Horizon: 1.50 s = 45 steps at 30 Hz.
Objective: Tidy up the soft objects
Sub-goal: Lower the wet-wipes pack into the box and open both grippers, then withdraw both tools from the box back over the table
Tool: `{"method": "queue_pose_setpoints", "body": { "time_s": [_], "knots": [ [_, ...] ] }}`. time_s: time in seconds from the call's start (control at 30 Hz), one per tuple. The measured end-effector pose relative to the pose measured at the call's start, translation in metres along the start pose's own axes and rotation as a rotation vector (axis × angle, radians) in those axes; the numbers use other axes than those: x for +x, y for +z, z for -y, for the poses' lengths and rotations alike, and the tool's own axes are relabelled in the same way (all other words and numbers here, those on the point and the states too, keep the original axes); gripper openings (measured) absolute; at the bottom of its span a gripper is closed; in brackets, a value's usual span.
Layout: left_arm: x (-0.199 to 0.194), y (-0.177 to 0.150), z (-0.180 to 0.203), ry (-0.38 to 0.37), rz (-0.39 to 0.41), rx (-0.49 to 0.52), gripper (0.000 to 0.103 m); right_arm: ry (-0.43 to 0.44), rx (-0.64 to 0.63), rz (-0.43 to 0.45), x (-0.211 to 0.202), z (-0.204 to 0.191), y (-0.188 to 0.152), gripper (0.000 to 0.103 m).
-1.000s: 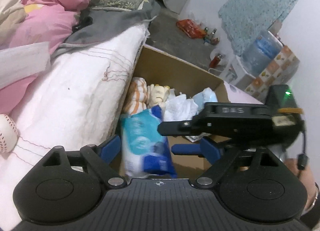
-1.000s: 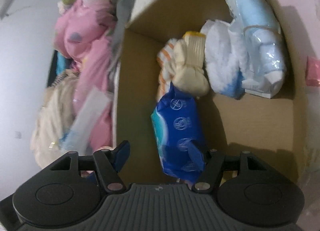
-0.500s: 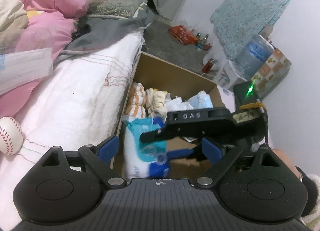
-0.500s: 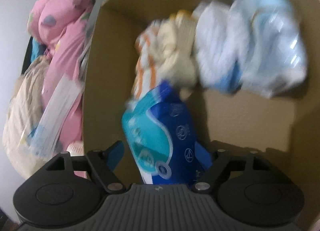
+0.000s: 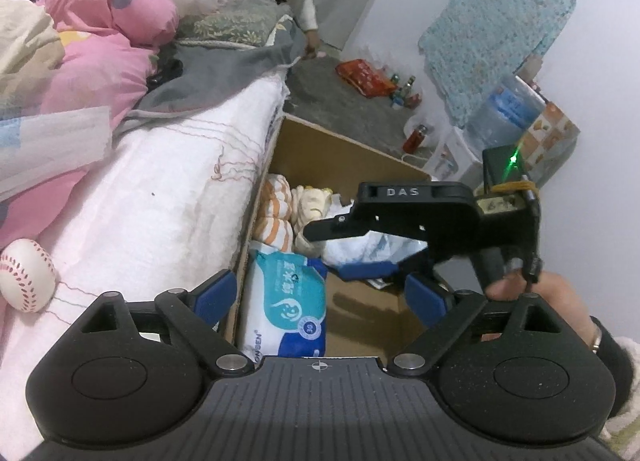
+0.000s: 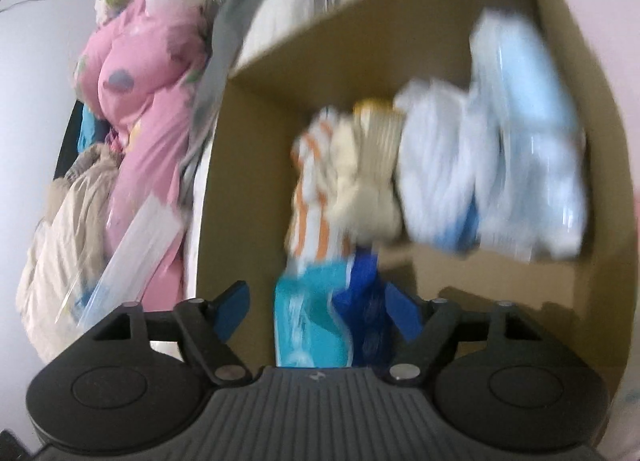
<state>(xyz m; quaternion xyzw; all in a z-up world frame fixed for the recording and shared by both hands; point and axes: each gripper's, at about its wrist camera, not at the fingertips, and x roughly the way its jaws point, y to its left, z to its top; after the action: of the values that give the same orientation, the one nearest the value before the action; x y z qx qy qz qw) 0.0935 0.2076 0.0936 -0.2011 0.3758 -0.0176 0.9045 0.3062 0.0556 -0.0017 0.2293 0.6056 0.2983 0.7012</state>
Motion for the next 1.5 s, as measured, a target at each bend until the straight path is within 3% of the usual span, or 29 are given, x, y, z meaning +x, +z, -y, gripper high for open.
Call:
{"method": "queue_pose_setpoints", "body": {
  "time_s": [0.07,0.13,0.33,0.6,0.7,0.87,1.17,1.33,1.5],
  "knots": [
    [-0.001,0.001,-0.001,0.001,0.007,-0.005,0.092,-0.005,0.0,-0.024,0.011,0.002,0.004,0.046],
    [-0.002,0.001,-0.003,0.004,0.008,-0.01,0.092,-0.025,-0.001,-0.07,0.027,0.005,0.001,0.04],
    [0.0,0.003,-0.003,0.006,0.004,-0.005,0.092,-0.04,-0.067,-0.093,0.031,-0.001,-0.011,0.039],
    [-0.003,-0.006,0.015,0.022,0.02,0.026,0.092,-0.021,-0.053,-0.076,0.026,0.006,-0.01,0.04],
    [-0.014,-0.011,0.025,0.013,0.052,0.046,0.096,0.007,-0.072,-0.044,-0.001,0.01,-0.014,0.041],
    [-0.036,-0.027,0.049,0.0,0.126,0.092,0.097,0.087,-0.145,0.055,-0.061,0.009,-0.031,0.053],
    [-0.069,-0.073,0.093,-0.048,0.213,0.131,0.102,0.201,-0.258,0.225,-0.174,0.032,-0.101,0.06],
    [-0.079,-0.102,0.118,-0.072,0.241,0.166,0.103,0.193,-0.321,0.299,-0.214,0.056,-0.152,0.061],
    [-0.075,-0.132,0.139,-0.089,0.238,0.2,0.103,0.101,-0.379,0.417,-0.247,0.084,-0.201,0.061]
  ]
}}
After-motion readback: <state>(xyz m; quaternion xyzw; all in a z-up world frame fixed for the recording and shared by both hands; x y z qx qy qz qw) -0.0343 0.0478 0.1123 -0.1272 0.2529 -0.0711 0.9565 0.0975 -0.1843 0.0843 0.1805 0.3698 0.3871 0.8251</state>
